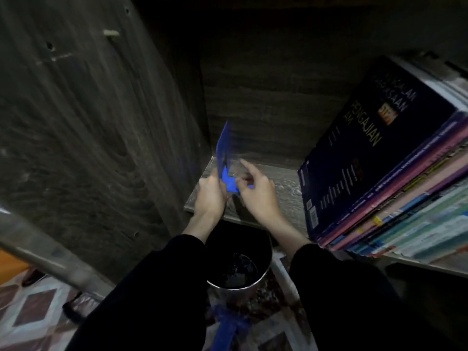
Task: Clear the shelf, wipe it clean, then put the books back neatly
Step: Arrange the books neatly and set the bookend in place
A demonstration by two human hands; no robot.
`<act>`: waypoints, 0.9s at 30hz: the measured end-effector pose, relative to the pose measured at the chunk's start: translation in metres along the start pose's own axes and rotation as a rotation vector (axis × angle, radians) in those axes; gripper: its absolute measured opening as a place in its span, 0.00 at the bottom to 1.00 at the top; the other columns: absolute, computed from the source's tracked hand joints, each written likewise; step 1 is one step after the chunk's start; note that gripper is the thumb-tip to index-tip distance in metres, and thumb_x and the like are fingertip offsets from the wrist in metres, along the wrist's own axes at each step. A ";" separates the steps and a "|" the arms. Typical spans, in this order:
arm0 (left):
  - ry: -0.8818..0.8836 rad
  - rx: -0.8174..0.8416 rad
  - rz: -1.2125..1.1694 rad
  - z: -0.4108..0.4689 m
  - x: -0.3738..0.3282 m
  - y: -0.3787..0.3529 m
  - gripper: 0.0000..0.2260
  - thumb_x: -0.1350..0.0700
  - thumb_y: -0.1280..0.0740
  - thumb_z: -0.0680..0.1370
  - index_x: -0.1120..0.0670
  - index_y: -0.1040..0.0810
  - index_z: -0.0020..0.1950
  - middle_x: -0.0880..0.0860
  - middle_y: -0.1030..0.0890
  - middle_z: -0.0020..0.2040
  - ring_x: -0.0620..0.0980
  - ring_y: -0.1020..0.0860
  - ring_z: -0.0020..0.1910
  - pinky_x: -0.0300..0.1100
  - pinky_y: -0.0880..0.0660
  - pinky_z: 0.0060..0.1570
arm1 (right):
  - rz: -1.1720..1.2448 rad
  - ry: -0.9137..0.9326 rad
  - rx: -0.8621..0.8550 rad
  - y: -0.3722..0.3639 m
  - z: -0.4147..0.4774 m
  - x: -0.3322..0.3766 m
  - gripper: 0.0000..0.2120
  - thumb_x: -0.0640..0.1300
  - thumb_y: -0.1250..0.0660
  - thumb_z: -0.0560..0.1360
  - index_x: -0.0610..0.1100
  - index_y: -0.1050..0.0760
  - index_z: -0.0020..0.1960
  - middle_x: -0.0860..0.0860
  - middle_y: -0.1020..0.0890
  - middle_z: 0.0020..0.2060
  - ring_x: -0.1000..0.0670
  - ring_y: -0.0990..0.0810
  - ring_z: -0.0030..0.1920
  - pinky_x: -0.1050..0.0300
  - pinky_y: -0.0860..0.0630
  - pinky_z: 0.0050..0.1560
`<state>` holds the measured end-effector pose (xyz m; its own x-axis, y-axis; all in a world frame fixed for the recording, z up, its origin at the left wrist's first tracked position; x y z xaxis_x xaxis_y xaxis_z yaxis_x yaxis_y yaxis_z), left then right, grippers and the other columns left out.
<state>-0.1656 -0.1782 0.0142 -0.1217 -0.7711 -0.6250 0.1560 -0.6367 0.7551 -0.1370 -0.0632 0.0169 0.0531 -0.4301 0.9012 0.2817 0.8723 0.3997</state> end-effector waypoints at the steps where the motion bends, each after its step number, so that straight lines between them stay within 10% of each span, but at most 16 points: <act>1: 0.019 -0.027 0.021 0.003 0.003 -0.002 0.15 0.61 0.41 0.79 0.58 0.27 0.65 0.66 0.21 0.50 0.65 0.22 0.52 0.50 0.29 0.48 | -0.052 -0.009 0.008 0.005 -0.004 -0.011 0.22 0.38 0.36 0.77 0.46 0.31 0.71 0.47 0.19 0.50 0.51 0.22 0.51 0.69 0.31 0.53; 7: 0.061 -0.093 0.023 0.016 0.018 -0.006 0.15 0.61 0.41 0.79 0.58 0.27 0.65 0.69 0.22 0.48 0.69 0.24 0.51 0.55 0.28 0.50 | -0.454 -0.054 0.219 0.010 -0.021 -0.077 0.26 0.47 0.40 0.80 0.47 0.41 0.76 0.44 0.33 0.72 0.44 0.41 0.72 0.56 0.46 0.72; 27: 0.137 -0.081 0.095 0.041 0.035 0.004 0.12 0.59 0.40 0.80 0.62 0.28 0.62 0.68 0.23 0.53 0.68 0.24 0.54 0.56 0.28 0.54 | -0.616 0.091 0.235 0.013 -0.029 -0.094 0.25 0.49 0.41 0.80 0.46 0.40 0.75 0.50 0.32 0.70 0.49 0.39 0.70 0.53 0.43 0.71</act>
<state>-0.2098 -0.2076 0.0035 0.0310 -0.8163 -0.5768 0.2392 -0.5543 0.7972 -0.1106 -0.0182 -0.0670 0.0326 -0.8752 0.4827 0.0704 0.4838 0.8724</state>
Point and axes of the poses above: each hand's wrist, its own z-axis towards the middle knuckle, its own y-axis out of the back of the hand, x = y × z, the point moved 6 cm from there along z, towards the middle knuckle
